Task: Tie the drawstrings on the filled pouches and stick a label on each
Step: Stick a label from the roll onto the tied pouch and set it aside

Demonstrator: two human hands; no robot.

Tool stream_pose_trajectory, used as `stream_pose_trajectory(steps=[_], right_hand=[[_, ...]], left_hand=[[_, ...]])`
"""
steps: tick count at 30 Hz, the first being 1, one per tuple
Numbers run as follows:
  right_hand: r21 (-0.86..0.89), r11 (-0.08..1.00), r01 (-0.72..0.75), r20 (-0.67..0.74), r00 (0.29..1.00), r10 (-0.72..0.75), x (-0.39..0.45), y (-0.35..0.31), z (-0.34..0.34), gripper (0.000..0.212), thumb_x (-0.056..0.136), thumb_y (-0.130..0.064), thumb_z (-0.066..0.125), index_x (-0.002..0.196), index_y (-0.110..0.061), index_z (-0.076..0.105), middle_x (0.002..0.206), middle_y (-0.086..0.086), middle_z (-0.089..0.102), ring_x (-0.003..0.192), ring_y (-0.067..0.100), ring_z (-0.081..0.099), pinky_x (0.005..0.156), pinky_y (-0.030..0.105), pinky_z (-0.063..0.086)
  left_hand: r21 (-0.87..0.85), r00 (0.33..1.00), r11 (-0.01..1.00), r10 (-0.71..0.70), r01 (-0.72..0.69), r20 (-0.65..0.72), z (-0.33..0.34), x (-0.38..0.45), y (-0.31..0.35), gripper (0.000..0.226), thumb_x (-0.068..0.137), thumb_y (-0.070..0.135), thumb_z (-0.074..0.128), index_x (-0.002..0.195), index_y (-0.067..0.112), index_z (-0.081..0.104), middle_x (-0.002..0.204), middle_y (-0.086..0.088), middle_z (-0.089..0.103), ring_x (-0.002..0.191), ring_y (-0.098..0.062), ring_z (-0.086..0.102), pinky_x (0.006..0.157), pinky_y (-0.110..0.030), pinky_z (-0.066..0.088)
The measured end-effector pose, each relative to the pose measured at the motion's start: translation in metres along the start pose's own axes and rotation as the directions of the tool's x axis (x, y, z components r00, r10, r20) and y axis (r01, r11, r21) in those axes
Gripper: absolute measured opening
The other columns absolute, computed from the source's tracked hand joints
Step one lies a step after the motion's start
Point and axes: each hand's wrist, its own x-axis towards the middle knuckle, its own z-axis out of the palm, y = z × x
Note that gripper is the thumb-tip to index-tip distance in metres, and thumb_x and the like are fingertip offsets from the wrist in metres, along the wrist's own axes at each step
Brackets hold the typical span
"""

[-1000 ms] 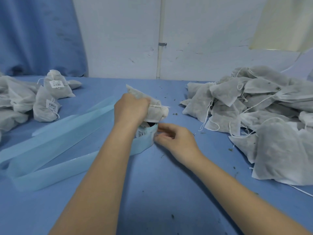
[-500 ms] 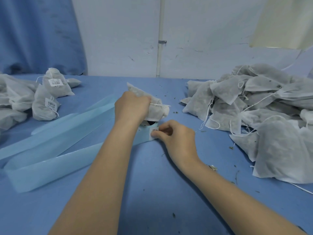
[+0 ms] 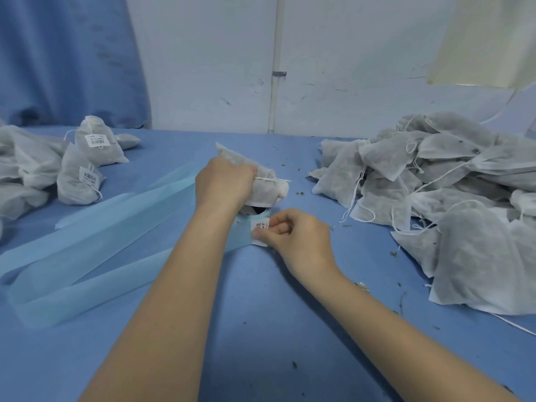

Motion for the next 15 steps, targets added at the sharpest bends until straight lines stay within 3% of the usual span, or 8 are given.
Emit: stream_pose_trajectory(steps=[3, 6, 8, 11, 13, 15], right_hand=[[0.011, 1.000, -0.004, 0.155, 0.988, 0.002, -0.007, -0.007, -0.005, 0.024, 0.073, -0.026, 0.083, 0.065, -0.030, 0.060, 0.054, -0.017, 0.056, 0.049, -0.009, 0.050, 0.055, 0.004, 0.037], [0.043, 0.999, 0.019, 0.336, 0.941, -0.032, -0.016, -0.017, -0.018, 0.017, 0.074, -0.030, 0.082, 0.070, -0.029, 0.065, 0.067, -0.011, 0.063, 0.061, -0.003, 0.052, 0.066, 0.013, 0.043], [0.132, 0.990, 0.049, 0.312, 0.946, -0.088, -0.018, -0.023, -0.034, 0.012, 0.077, -0.031, 0.079, 0.073, -0.027, 0.068, 0.076, -0.002, 0.068, 0.067, 0.002, 0.054, 0.068, 0.019, 0.045], [0.272, 0.960, 0.062, 0.211, 0.970, -0.123, -0.019, -0.030, -0.059, 0.008, 0.080, -0.029, 0.075, 0.072, -0.027, 0.071, 0.077, -0.008, 0.069, 0.074, 0.007, 0.057, 0.071, 0.028, 0.047], [0.294, 0.951, 0.093, 0.122, 0.983, -0.134, -0.016, -0.033, -0.071, 0.009, 0.077, -0.033, 0.075, 0.072, -0.025, 0.074, 0.079, -0.004, 0.068, 0.075, 0.012, 0.055, 0.073, 0.033, 0.045], [0.281, 0.947, 0.156, 0.016, 0.986, -0.167, -0.012, -0.034, -0.081, 0.010, 0.075, -0.036, 0.074, 0.071, -0.026, 0.074, 0.079, -0.001, 0.066, 0.072, 0.013, 0.049, 0.072, 0.029, 0.042]], left_hand=[[-0.028, 1.000, 1.000, -0.004, 0.004, 0.006, -0.001, -0.001, 0.000, 0.024, 0.084, 0.020, 0.059, 0.099, 0.003, 0.064, 0.105, -0.016, 0.065, 0.102, -0.033, 0.059, 0.088, -0.041, 0.051], [-0.054, 1.000, 0.998, -0.015, 0.015, 0.015, -0.002, -0.004, 0.002, 0.011, 0.083, 0.020, 0.060, 0.084, 0.009, 0.062, 0.101, -0.013, 0.065, 0.098, -0.032, 0.060, 0.087, -0.043, 0.051], [-0.076, 1.000, 0.997, -0.002, 0.003, 0.004, -0.002, -0.007, 0.003, 0.012, 0.083, 0.022, 0.060, 0.074, 0.014, 0.057, 0.096, -0.010, 0.064, 0.097, -0.032, 0.060, 0.086, -0.041, 0.050], [-0.179, 0.998, 0.982, 0.065, -0.066, -0.015, 0.003, -0.015, 0.008, 0.026, 0.082, 0.034, 0.062, 0.097, 0.012, 0.061, 0.101, -0.004, 0.065, 0.100, -0.029, 0.060, 0.088, -0.041, 0.049], [-0.299, 0.990, 0.947, 0.135, -0.115, 0.046, 0.007, -0.023, 0.015, 0.038, 0.079, 0.037, 0.065, 0.108, 0.012, 0.061, 0.105, -0.005, 0.067, 0.101, -0.027, 0.062, 0.091, -0.044, 0.048], [-0.397, 0.968, 0.911, 0.191, -0.113, 0.162, 0.013, -0.030, 0.020, 0.034, 0.080, 0.031, 0.068, 0.108, 0.011, 0.060, 0.105, -0.008, 0.068, 0.098, -0.028, 0.065, 0.087, -0.046, 0.052]])
